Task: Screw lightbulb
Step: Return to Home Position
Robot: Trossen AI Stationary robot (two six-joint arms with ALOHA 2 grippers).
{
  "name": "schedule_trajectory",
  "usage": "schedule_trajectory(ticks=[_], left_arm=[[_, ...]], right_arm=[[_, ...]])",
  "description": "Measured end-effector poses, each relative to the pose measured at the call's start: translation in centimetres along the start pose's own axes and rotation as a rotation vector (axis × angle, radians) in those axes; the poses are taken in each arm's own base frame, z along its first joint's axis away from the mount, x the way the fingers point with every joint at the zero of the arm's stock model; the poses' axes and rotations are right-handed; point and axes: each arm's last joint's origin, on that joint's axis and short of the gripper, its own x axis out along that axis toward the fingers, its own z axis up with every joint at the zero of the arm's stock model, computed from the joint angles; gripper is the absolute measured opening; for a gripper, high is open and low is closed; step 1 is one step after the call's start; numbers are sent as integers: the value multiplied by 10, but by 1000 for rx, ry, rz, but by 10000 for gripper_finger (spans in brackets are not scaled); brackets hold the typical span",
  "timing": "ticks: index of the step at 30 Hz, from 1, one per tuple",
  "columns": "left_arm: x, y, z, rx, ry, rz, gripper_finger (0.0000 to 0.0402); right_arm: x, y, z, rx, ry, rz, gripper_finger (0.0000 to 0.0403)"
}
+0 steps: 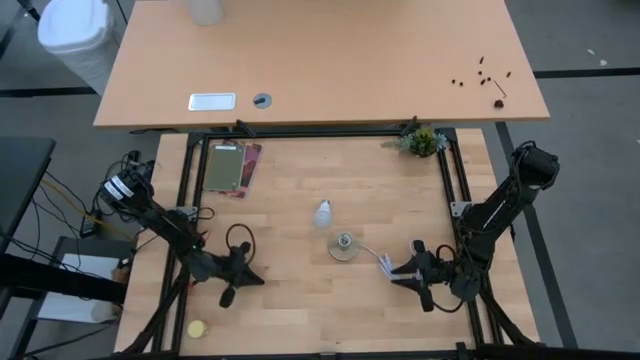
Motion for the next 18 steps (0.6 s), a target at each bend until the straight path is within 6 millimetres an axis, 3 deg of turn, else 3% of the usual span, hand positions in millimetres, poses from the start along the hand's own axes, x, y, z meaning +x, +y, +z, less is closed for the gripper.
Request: schedule_trajectory(ticks=[7,18], left_arm=[[-16,14,-7,-29,-28,-15,1],[-16,16,-12,-2,30,-20,1]], right_arm=[[0,0,-1,-96,19,8,12],[-1,-9,-8,-193,52,-53,5]])
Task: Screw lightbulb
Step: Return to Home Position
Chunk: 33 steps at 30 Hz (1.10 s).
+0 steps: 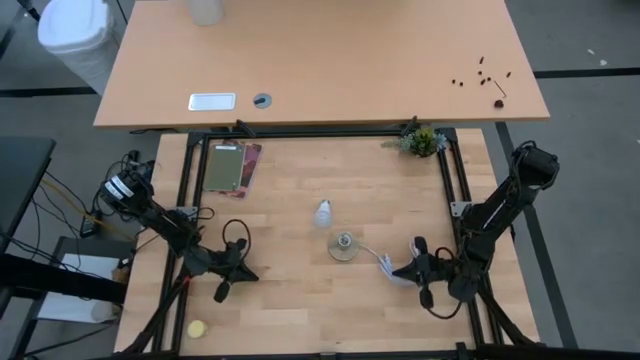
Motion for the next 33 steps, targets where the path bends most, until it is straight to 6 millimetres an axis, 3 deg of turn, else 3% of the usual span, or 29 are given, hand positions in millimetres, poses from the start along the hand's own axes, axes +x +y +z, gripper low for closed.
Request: schedule_trajectory(ticks=[5,15,27,33], left_arm=[[0,0,0,11,-2,-1,2],[1,-2,7,248,-58,-6,11],[13,-20,39,143,-277,-69,11],[17,-26,46,127,-308,-80,11]], right_arm=[[-1,-10,-11,25,23,-10,10],[-3,-30,-31,104,63,71,4],[-4,-30,-32,68,87,99,27],[-4,-30,-32,70,94,109,25]])
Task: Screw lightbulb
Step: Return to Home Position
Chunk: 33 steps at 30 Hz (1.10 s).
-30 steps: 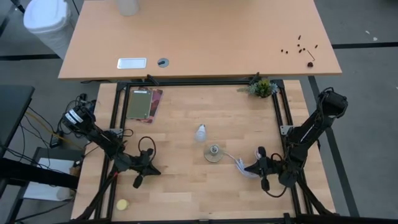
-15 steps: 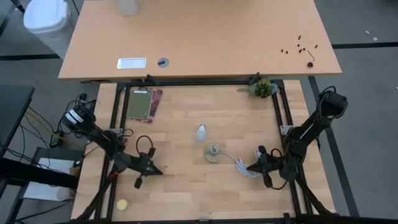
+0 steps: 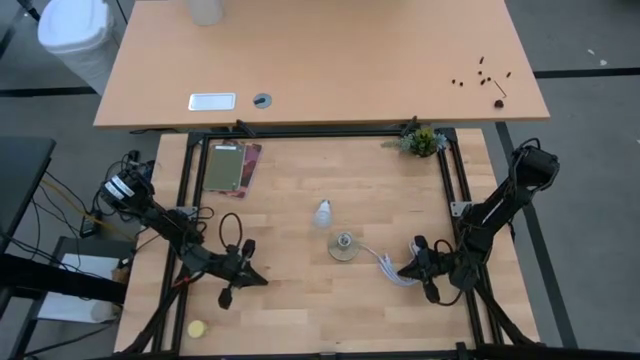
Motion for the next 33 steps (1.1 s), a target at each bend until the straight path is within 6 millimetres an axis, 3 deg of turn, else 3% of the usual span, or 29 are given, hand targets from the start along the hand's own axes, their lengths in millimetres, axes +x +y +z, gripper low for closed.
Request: schedule_trajectory(ticks=[10,23,28,33], left_arm=[[-9,2,10,4,2,1,11],[-51,9,56,-117,-303,-78,12],[-63,12,64,88,-349,-59,12],[-68,15,58,222,-260,-68,12]], right_arm=[[0,1,1,8,-4,8,23],[0,1,1,11,-5,10,23],[0,1,1,11,-5,11,25],[0,1,1,11,-5,11,22]])
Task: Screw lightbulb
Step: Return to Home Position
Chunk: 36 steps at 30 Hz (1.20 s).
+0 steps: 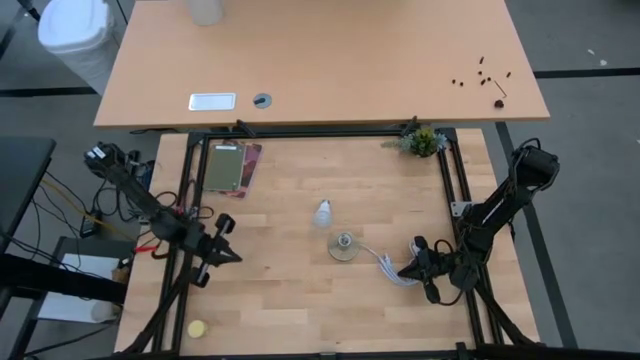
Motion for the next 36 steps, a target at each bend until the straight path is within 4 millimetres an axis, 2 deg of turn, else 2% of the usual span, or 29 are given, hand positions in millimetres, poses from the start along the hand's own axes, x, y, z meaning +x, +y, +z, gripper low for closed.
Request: schedule_trajectory(ticks=[7,17,36], left_arm=[[-9,3,-12,53,151,-13,12],[-27,9,-22,-40,288,-1,12],[-33,17,-8,-89,142,38,12]], right_arm=[[0,0,0,0,0,0,25],[0,0,0,0,0,0,26],[0,0,0,0,0,0,23]])
